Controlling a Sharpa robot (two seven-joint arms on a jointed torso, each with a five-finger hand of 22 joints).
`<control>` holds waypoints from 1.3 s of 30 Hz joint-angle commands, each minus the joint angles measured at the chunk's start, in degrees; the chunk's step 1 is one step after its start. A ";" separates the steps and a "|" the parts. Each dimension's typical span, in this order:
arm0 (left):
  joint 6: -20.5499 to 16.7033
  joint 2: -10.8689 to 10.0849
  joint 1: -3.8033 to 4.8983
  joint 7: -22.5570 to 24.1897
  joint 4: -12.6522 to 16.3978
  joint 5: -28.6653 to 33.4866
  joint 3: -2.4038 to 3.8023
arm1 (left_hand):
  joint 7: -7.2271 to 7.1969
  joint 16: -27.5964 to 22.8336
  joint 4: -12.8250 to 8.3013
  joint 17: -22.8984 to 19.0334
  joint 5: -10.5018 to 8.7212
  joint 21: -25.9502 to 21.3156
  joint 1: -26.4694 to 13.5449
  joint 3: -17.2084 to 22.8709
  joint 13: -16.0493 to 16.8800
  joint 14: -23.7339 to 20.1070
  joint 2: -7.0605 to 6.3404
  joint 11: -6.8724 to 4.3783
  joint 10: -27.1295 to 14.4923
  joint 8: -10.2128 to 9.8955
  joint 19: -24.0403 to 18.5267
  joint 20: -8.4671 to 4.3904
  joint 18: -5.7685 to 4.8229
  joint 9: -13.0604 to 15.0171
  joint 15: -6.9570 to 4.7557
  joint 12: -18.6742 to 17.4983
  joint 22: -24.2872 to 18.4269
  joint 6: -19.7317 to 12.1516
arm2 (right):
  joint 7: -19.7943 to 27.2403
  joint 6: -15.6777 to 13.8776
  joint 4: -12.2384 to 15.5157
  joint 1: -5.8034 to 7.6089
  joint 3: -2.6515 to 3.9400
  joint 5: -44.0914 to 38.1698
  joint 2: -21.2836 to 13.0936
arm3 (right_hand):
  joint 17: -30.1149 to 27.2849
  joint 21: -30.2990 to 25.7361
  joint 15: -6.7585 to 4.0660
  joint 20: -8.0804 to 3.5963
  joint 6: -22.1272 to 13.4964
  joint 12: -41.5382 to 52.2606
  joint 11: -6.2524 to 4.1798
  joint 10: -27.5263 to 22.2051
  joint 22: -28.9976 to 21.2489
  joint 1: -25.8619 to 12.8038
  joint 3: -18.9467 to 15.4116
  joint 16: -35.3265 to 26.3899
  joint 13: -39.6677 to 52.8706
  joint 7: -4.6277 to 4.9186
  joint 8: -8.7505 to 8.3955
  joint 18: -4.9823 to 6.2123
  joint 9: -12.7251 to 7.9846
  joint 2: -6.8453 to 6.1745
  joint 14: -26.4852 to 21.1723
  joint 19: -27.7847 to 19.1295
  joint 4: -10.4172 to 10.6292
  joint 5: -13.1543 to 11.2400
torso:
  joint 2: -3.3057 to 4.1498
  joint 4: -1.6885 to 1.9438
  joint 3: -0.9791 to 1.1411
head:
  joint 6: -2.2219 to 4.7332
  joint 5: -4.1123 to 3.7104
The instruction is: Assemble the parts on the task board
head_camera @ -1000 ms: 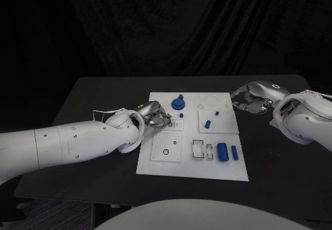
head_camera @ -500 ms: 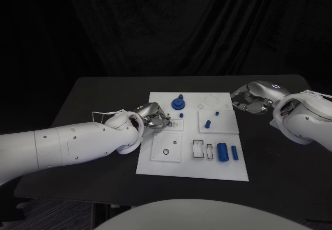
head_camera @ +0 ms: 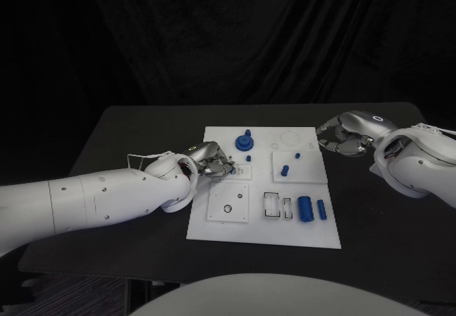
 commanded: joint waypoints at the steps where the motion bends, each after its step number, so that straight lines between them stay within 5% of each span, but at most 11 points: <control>1: 0.60 0.28 -0.15 0.70 -0.06 -0.10 0.04 | -0.26 0.15 0.13 15.09 -0.05 -0.24 -0.58 0.32 14.98 5.96 0.20 -0.07 5.95 0.20 -0.13 -0.16 -0.19 0.05 -0.33 0.14 6.89 0.04 | -0.87 0.16 0.17 -0.11 0.03 -0.12 -0.07 | -0.07 -0.26 0.35 0.03 0.17 -0.32 0.31 0.66 9.40 -0.29 0.21 -0.20 9.40 -0.26 -0.20 0.57 -0.09 -0.12 2.20 -0.46 -0.01 0.25 | 0.01 -0.03 -0.01 | -0.01 0.05; 39: 1.62 -0.03 -0.60 0.19 0.29 -0.10 0.04 | -0.23 0.15 0.47 15.09 -1.60 -0.30 -0.80 0.43 14.98 5.96 0.04 -0.06 5.95 0.15 -0.07 -0.16 -0.19 0.16 -0.34 0.14 6.95 -0.15 | -0.87 0.22 0.16 -0.19 0.03 -0.12 -0.23 | -0.21 -0.38 0.33 0.01 0.14 -0.40 0.31 0.60 9.37 -0.45 0.37 -0.34 9.31 -0.25 -0.21 0.59 -0.13 -0.16 2.17 -0.49 0.00 0.24 | -0.08 -0.08 -0.01 | -0.01 0.05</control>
